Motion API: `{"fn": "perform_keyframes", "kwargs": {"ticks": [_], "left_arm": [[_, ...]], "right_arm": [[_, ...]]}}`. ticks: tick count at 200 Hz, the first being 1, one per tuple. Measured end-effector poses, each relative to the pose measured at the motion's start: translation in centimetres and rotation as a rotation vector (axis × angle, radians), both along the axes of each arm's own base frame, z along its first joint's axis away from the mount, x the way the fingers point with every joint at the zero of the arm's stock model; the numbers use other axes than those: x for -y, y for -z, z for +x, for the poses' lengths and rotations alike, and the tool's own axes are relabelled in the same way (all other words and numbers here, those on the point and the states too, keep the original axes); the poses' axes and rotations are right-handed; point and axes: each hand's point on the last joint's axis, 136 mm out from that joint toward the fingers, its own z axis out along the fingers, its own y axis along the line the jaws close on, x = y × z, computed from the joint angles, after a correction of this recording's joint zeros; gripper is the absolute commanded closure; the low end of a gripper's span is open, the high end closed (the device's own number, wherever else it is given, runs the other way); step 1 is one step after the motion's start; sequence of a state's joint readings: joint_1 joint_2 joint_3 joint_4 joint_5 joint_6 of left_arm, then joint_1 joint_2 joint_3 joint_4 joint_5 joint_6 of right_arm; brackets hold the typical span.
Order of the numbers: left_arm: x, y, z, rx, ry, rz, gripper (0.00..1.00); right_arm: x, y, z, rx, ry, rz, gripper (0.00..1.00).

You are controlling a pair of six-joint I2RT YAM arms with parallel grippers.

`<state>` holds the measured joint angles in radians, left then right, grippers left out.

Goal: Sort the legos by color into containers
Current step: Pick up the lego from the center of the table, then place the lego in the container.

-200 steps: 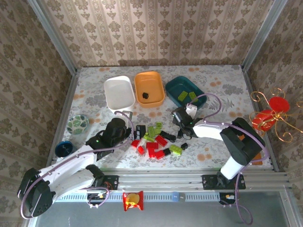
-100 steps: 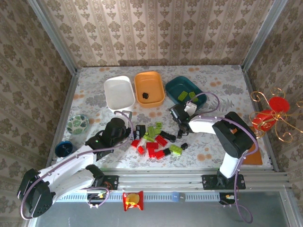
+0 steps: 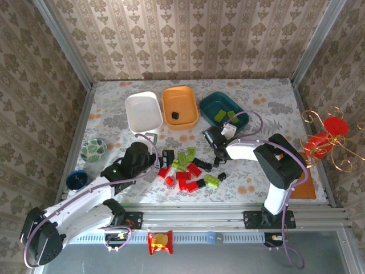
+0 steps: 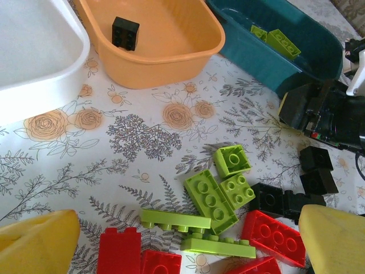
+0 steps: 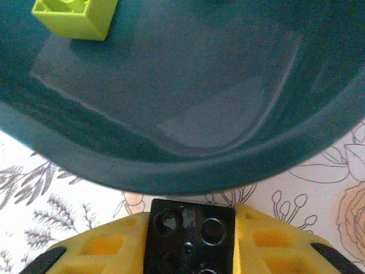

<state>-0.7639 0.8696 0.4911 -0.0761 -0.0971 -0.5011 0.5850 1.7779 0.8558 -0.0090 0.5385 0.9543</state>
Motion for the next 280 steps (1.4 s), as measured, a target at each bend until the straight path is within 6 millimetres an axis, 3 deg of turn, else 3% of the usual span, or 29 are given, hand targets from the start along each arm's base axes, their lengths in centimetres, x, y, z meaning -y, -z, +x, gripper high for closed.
{"fn": "perform_keyframes", "kwargs": {"ticks": [38,78,97,117,134,148,176,190,201,222,249,280], "left_arm": [[-0.4,-0.2,-0.1,0.006,-0.008,0.0,0.0],[-2.0,-0.9,0.0,0.032,-0.066,0.019,0.0],[-2.9,-1.4,0.2,0.051,-0.101,0.019,0.0],[-3.7,-1.4,0.3,0.05,-0.13,0.028,0.0],[-4.1,-1.0,0.2,0.034,-0.141,0.042,0.0],[-4.4,-0.5,0.0,0.016,-0.147,0.054,0.0],[-4.8,0.2,-0.4,-0.015,-0.156,0.075,0.0],[-5.2,0.6,-0.5,-0.031,-0.168,0.089,0.0],[-5.4,0.8,-0.6,-0.038,-0.174,0.099,0.0],[-5.5,1.0,-0.6,-0.045,-0.181,0.102,0.0],[-5.5,1.1,-0.6,-0.054,-0.183,0.103,0.0],[-5.0,1.1,-0.7,-0.074,-0.162,0.101,0.02]], "right_arm": [[-1.6,-1.2,-2.4,-0.027,-0.172,0.064,0.73],[-6.2,-7.5,-2.4,0.085,-0.404,0.157,0.74],[-9.5,-10.5,-0.4,0.134,-0.509,0.19,0.74],[-13.3,-13.4,3.3,0.19,-0.591,0.207,0.74],[-16.1,-14.4,6.7,0.219,-0.637,0.216,0.74],[-17.3,-13.9,9.3,0.22,-0.649,0.218,0.73],[-17.3,-11.0,13.3,0.166,-0.619,0.199,0.66],[-17.0,-9.7,14.8,0.135,-0.606,0.191,0.42],[-17.0,-9.3,15.9,0.119,-0.597,0.194,0.33],[-16.9,-10.0,17.3,0.12,-0.597,0.191,0.3],[-17.0,-11.7,16.8,0.137,-0.615,0.198,0.29],[-15.6,-13.3,12.8,0.125,-0.64,0.204,0.29]]}}
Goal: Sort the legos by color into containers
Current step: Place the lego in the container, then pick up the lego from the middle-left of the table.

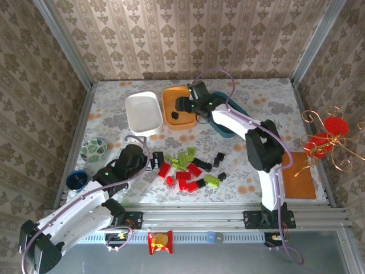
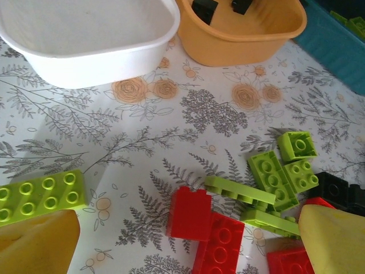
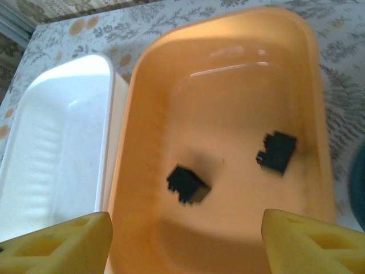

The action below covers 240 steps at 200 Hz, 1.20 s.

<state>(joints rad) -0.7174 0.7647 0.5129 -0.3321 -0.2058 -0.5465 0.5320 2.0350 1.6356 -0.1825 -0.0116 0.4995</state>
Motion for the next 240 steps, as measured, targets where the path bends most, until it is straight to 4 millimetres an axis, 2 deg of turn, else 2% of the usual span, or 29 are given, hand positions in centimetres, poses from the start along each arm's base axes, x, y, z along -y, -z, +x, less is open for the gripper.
{"fn": "perform_keyframes", "kwargs": {"ticks": [23,39,62,89,116,160,182,210,240], "left_arm": [[0.2,0.9,-0.3,-0.042,0.015,0.011,0.05],[-0.2,2.2,-0.6,-0.095,-0.004,0.042,0.03],[-2.3,4.2,-0.6,-0.172,-0.096,0.096,0.0],[-5.1,5.0,0.6,-0.197,-0.234,0.122,0.0],[-6.8,5.5,1.7,-0.196,-0.316,0.157,0.01],[-9.2,8.7,4.0,-0.259,-0.432,0.209,0.06],[-9.3,10.7,4.5,-0.296,-0.44,0.245,0.09],[-9.5,12.5,4.9,-0.327,-0.454,0.265,0.15],[-9.1,12.6,5.5,-0.318,-0.447,0.252,0.23]], "right_arm": [[1.5,-1.2,-3.9,0.005,-0.018,0.012,0.29],[2.6,-1.1,-6.7,0.005,-0.033,0.02,0.29],[4.1,0.7,-9.8,-0.022,-0.038,0.013,0.29],[5.4,3.5,-12.1,-0.08,-0.033,-0.004,0.29],[5.9,4.0,-13.0,-0.095,-0.032,-0.002,0.29],[5.8,0.7,-13.0,-0.012,-0.036,0.048,0.29],[6.0,-0.6,-13.2,0.02,-0.036,0.067,0.29],[6.6,-1.1,-13.6,0.032,-0.03,0.073,0.29],[7.4,-1.1,-13.5,0.035,-0.013,0.074,0.29]]}}
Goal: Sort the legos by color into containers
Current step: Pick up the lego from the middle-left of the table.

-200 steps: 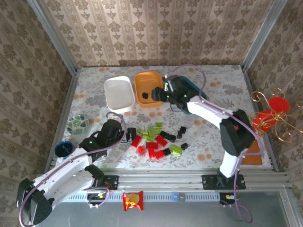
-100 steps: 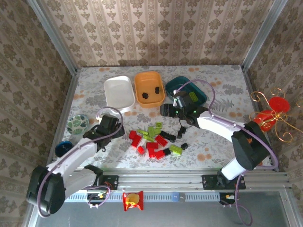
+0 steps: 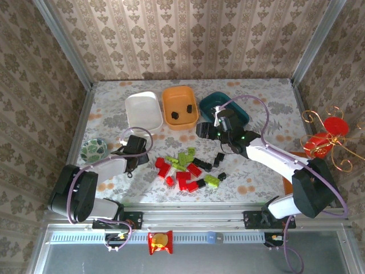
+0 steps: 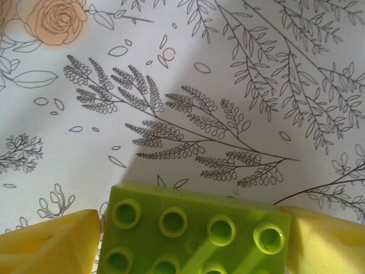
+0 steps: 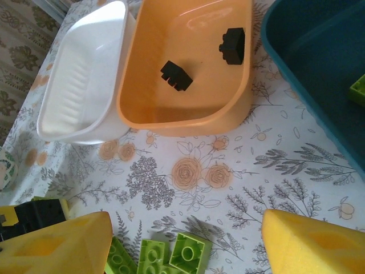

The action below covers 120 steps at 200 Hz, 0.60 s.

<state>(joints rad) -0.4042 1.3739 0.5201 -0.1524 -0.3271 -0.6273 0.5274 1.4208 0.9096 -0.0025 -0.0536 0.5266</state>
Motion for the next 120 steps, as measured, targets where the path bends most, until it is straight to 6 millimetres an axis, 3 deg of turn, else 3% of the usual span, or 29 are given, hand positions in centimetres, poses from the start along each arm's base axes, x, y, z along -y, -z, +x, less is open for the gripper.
{"fn": "perform_keyframes", "kwargs": {"ticks": [47,95,120], "left_arm": [[0.3,-0.1,0.5,0.01,0.016,0.001,0.37],[0.7,-0.2,0.5,0.012,0.029,-0.005,0.44],[3.1,-1.1,0.0,0.02,0.115,-0.019,0.45]], "right_arm": [[0.4,-1.2,-0.1,0.025,0.007,0.015,0.29],[1.2,-0.4,0.0,0.009,0.026,0.006,0.29],[2.4,0.2,-0.2,-0.001,0.051,0.003,0.29]]}}
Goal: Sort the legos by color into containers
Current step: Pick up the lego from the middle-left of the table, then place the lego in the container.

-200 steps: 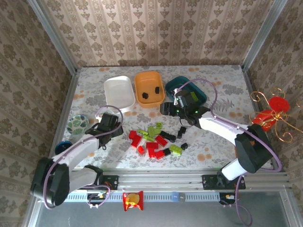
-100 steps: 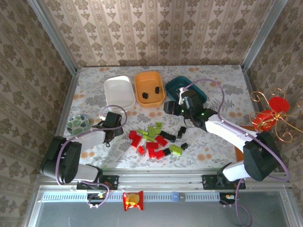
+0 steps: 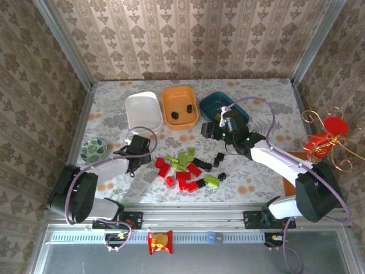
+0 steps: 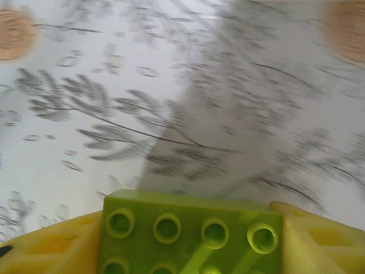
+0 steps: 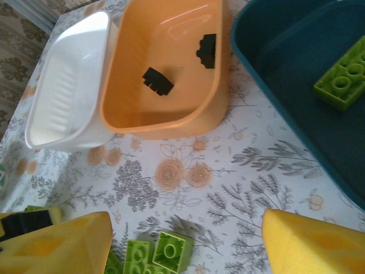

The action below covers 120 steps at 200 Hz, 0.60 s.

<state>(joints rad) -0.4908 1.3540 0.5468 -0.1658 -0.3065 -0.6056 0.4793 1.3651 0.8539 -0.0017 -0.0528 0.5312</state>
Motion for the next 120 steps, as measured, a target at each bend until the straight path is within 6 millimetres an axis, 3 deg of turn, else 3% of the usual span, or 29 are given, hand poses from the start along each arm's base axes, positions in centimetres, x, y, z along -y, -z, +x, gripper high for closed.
{"fn": "perform_keyframes", "kwargs": {"ticks": [33,68,94,120], "left_arm": [[5.6,-4.6,1.1,0.085,0.148,-0.055,0.46],[13.7,-10.4,4.7,0.184,0.299,-0.14,0.47],[20.1,-12.3,8.2,0.213,0.398,-0.197,0.47],[26.0,-12.8,11.7,0.236,0.488,-0.234,0.47]], "right_arm": [[2.7,0.3,-0.8,0.004,0.076,-0.004,0.29],[6.1,0.1,-2.2,0.022,0.184,-0.022,0.29],[7.4,0.4,-3.3,0.021,0.225,-0.036,0.29],[8.0,1.2,-4.3,-0.004,0.234,-0.051,0.28]]}}
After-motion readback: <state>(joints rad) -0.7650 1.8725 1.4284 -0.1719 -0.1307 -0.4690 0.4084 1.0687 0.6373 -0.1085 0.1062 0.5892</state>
